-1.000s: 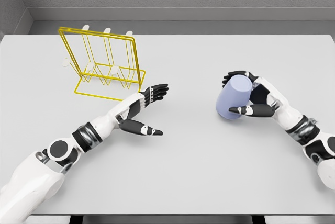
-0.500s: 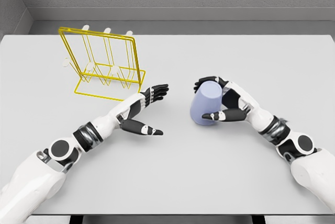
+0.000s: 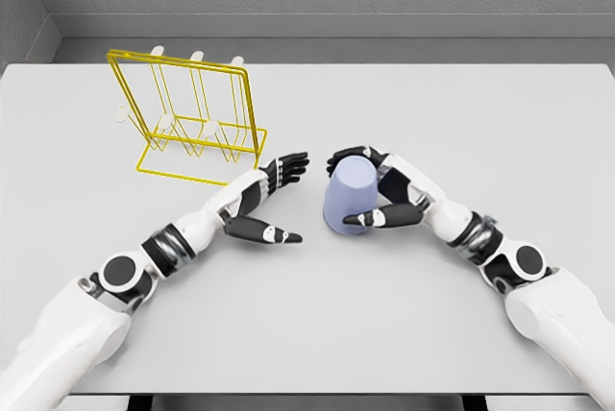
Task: Place the cup on the cup holder with both arms
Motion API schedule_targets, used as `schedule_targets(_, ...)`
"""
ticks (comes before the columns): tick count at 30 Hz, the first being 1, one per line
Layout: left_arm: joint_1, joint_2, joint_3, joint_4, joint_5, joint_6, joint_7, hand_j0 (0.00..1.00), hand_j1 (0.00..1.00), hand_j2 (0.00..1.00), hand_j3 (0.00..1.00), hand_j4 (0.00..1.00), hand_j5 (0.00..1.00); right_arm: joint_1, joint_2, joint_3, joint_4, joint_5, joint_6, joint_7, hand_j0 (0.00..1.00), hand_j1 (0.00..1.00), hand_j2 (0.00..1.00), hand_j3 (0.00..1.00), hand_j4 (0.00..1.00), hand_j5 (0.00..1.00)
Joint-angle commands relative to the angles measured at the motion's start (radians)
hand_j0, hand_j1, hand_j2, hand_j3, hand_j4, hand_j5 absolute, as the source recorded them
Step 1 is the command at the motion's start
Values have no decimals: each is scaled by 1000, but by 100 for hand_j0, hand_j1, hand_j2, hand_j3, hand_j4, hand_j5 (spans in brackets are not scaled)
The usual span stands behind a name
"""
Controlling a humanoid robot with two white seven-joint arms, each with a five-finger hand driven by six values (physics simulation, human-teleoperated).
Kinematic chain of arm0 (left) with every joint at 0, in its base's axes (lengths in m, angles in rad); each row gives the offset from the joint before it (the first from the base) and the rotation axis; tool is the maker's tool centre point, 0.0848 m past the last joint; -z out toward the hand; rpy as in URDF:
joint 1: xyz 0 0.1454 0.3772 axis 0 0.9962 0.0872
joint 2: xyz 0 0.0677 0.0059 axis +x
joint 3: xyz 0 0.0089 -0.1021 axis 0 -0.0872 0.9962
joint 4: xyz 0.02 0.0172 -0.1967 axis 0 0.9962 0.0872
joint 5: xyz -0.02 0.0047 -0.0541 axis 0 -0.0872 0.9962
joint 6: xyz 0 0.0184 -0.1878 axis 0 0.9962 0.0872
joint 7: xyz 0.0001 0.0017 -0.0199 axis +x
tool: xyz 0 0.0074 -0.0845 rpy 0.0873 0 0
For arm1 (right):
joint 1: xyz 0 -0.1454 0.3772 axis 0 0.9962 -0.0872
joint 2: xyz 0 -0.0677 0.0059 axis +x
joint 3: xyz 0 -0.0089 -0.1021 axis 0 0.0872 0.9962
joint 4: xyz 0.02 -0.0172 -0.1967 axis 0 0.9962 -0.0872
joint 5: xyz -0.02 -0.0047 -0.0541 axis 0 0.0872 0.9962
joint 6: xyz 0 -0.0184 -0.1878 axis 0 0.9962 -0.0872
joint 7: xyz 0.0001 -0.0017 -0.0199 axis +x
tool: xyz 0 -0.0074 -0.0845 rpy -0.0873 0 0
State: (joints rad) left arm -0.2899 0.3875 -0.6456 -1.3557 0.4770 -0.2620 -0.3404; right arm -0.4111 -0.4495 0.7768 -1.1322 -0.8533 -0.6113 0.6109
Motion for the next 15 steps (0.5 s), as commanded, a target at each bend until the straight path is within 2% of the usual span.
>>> schedule_targets(1, 0, -2, 3, 3, 5, 0, 0, 100, 100, 100, 100, 100, 100, 0, 12, 1, 19, 0, 0, 0, 73, 73, 73, 73, 73, 73)
schedule_targets(6, 0, -2, 14, 3, 5, 1, 0, 100, 100, 100, 100, 100, 100, -2, 23, -1, 31, 7, 0, 0, 74, 74, 74, 74, 74, 74)
schedule_targets(10, 0, -2, 14, 3, 3, 1, 0, 100, 100, 100, 100, 100, 100, -9, 23, -4, 37, 30, 0, 0, 94, 94, 94, 94, 94, 94)
schedule_targets(13, 0, -16, 15, 4, 0, 1, 0, 100, 100, 100, 100, 100, 100, -9, 25, -5, 37, 56, 0, 0, 100, 100, 100, 100, 100, 100)
schedule_targets(15, 0, -19, 15, 12, 5, 1, 0, 100, 100, 100, 100, 100, 100, -9, 25, -5, 37, 59, 0, 0, 100, 100, 100, 100, 100, 100)
